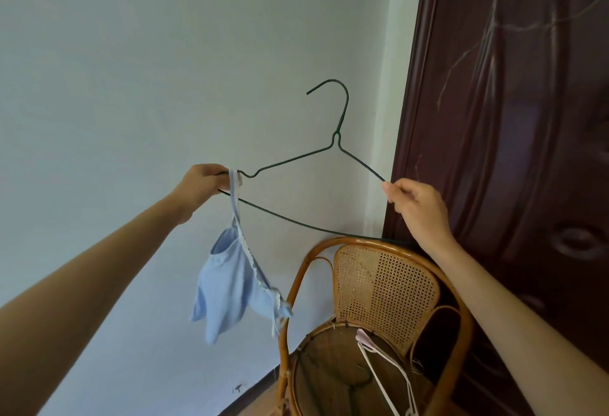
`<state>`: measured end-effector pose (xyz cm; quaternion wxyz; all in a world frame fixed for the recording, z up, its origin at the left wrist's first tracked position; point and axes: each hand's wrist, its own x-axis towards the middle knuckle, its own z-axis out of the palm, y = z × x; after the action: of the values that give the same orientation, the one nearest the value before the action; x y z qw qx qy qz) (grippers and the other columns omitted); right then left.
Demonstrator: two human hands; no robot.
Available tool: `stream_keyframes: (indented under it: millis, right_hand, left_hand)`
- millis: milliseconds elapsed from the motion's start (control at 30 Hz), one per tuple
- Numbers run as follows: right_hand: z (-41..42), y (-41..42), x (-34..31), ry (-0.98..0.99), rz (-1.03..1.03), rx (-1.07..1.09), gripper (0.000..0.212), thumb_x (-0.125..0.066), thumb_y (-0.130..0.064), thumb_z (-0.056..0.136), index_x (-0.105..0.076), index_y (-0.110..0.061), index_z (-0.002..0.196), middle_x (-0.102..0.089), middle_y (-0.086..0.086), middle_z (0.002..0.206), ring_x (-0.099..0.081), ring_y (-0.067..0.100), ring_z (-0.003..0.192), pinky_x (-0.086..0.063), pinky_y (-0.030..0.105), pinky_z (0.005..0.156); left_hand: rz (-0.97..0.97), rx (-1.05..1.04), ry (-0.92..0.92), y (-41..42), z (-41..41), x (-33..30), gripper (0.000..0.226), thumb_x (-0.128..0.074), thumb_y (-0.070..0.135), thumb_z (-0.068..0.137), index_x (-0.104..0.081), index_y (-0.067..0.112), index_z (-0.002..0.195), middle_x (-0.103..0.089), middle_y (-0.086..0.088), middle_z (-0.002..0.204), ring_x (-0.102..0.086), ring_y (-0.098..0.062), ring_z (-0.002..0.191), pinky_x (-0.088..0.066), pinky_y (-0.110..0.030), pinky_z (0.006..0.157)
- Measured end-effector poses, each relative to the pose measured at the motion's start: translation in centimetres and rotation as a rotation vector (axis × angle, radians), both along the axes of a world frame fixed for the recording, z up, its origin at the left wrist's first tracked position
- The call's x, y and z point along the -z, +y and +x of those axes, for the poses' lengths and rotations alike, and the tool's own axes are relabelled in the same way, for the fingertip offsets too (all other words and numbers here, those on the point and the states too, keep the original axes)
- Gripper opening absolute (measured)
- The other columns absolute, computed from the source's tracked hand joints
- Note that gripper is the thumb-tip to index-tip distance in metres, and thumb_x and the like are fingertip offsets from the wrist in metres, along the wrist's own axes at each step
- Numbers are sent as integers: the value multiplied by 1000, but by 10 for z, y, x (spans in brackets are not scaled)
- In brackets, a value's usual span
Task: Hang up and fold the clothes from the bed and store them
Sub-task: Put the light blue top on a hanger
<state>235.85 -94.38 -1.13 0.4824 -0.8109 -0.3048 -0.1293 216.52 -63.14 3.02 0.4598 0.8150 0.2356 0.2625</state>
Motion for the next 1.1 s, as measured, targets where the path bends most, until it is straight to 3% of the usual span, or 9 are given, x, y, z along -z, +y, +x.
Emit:
stream_keyframes:
  millis: [133,367,500,567,700,800,867,933,1100]
  right_hand:
    - [-4,0,-1,-6,41,-9,40,-55,-46,96,-55,-26,62,-49,-11,51,-46,8,54,-38,32,61]
    - [-6,-3,-4,-11,94,-2,40,-55,-45,96,-56,-21,63,-56,2,59,-52,18,60,-44,38,65]
    - [-6,-8,-2,-24,87,8,40,-55,-45,96,-59,-17,67,-61,10,65,-59,31,69,-49,42,71]
    - [-7,-9,-2,-23,88,6,40,-55,-44,96,-60,-16,68,-61,13,67,-60,33,71,-50,42,72]
    - [-7,-5,-5,-22,100,-11,39,-56,-43,96,-60,-19,66,-58,6,61,-57,30,65,-48,42,67]
    - [-7,-1,-5,-28,100,-25,39,-57,-45,95,-58,-25,62,-54,-5,56,-53,16,59,-43,36,63]
    - [-7,2,-4,-48,96,-34,39,-57,-46,95,-57,-25,62,-53,-6,54,-51,13,58,-39,32,62]
    - [-6,4,-4,-55,87,-49,39,-57,-47,94,-58,-25,62,-50,-8,51,-48,11,55,-37,31,59]
    - [-1,7,-7,-65,-22,-41,37,-51,-51,97,-64,-25,74,-64,-7,63,-62,12,65,-51,37,72]
  left_hand:
    - [31,-76,-82,1,-3,-1,10,-57,19,92,-64,15,86,-65,-6,90,-61,-24,84,-51,-34,81]
    - [372,33,-40,-19,-3,-11,8,-64,13,93,-70,17,94,-64,-3,87,-60,-9,72,-48,-8,61]
    - [430,79,-37,-25,-6,-20,18,-67,9,89,-69,26,85,-69,-1,80,-60,4,69,-44,-4,62]
    - [477,71,-8,-27,-6,-24,14,-71,10,86,-72,23,87,-69,-2,83,-61,1,74,-41,-3,64]
    - [583,101,78,-34,-3,-31,16,-76,14,82,-76,12,98,-71,-7,87,-62,-21,83,-44,-15,71]
    - [622,193,129,-41,0,-32,11,-71,10,87,-73,13,97,-74,-1,81,-67,-18,77,-53,-28,81]
    - [617,216,132,-42,1,-31,9,-64,7,91,-71,12,92,-71,8,71,-66,-17,69,-56,-33,79]
    - [637,199,111,-40,2,-29,11,-61,8,93,-71,12,90,-70,13,74,-64,-18,68,-54,-37,78]
    - [695,146,104,-40,2,-31,14,-58,10,95,-71,11,91,-69,13,71,-62,-15,64,-54,-41,77]
